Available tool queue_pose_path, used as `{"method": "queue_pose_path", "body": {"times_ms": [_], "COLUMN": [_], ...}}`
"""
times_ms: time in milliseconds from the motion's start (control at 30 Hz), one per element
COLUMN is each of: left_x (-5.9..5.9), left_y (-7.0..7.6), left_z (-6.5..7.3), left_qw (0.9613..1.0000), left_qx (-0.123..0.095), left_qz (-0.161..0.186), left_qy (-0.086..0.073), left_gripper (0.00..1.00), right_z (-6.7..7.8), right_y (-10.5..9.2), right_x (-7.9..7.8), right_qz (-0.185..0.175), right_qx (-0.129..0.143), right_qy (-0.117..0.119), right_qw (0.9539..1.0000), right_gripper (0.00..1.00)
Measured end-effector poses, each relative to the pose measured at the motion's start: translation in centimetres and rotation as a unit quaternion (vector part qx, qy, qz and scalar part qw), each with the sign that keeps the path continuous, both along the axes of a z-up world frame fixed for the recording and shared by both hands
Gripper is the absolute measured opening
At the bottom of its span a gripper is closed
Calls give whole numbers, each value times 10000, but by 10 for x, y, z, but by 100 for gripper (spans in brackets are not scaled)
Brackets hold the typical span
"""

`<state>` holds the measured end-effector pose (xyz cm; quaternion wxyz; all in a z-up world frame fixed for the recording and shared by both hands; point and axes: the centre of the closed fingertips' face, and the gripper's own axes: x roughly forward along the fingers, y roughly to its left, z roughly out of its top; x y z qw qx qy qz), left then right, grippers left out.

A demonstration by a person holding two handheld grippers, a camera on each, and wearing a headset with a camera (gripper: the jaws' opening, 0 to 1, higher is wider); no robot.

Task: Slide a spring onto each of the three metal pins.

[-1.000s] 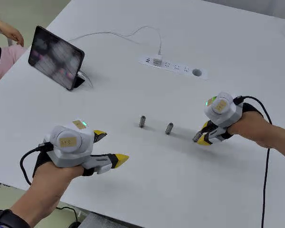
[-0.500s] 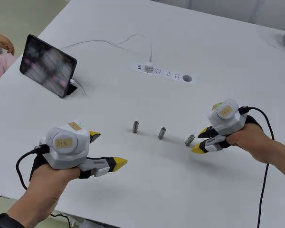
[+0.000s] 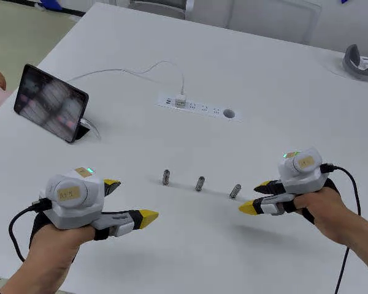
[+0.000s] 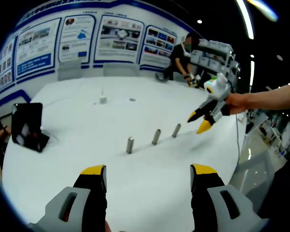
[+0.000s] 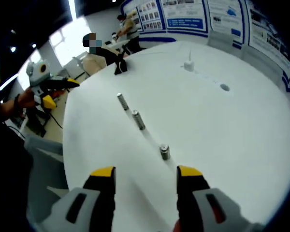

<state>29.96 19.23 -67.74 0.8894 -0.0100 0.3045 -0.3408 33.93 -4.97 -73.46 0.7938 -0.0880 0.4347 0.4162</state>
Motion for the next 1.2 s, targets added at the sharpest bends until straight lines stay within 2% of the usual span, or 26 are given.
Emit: {"method": "queue_pose_path", "body": {"times_ms": [100,333,733,867,1100,1200], "left_x": [2,6,7,9,15,16], "left_y": [1,6,9,10,10,9], "left_z": [2,4,7,7,8,9], "left_qw": [10000,9999,10000,10000,9999,9999], "left_qx": [-29,-57,-72,-40,-127,-140], "left_qz": [7,15,-31,-33,-22,-54], "left_qy": [-65,-90,-31,-49,-17,-28], "left_gripper": [72,73,71,73,76,77], "right_z": [4,14,18,24,38,38], "right_y": [-1,1,4,4,0,0], "right_x": [-3,-8,-22,-29,-33,-37], "right_qz": [-168,-483,-808,-907,-1090,-1111], "right_qx": [143,428,660,759,854,834], "right_qy": [-39,-168,-263,-320,-564,-597], "right_qw": [9997,9978,9942,9925,9888,9885], "right_gripper": [54,58,64,66,71,75]}}
